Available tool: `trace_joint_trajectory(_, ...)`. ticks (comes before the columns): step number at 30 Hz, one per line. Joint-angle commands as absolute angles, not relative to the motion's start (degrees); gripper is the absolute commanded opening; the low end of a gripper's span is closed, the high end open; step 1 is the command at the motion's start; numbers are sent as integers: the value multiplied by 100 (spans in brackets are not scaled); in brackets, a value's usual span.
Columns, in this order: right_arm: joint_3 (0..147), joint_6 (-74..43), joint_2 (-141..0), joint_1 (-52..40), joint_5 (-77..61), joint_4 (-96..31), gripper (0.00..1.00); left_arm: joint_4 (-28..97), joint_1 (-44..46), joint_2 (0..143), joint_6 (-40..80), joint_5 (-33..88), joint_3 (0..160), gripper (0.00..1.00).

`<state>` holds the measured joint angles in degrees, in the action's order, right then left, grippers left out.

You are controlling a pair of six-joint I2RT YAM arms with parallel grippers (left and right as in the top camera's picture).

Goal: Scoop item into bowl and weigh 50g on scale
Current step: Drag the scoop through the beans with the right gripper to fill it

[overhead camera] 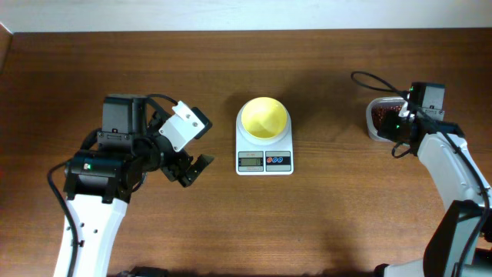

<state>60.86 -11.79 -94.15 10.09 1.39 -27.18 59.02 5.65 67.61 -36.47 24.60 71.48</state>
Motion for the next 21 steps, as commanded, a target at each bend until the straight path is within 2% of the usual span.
trace_joint_trajectory(1,6066,-1710,-9585,1035,-303,-2832,4,5907,548,6759,-3734,2458,7249,99)
trace_joint_trajectory(17,6064,-2449,-9723,1398,-432,-2934,4,5907,548,6759,-3734,2458,7249,99)
trace_joint_trajectory(21,6066,-2606,-9756,1446,-1076,-2954,4,5907,548,6759,-3734,2458,7249,99)
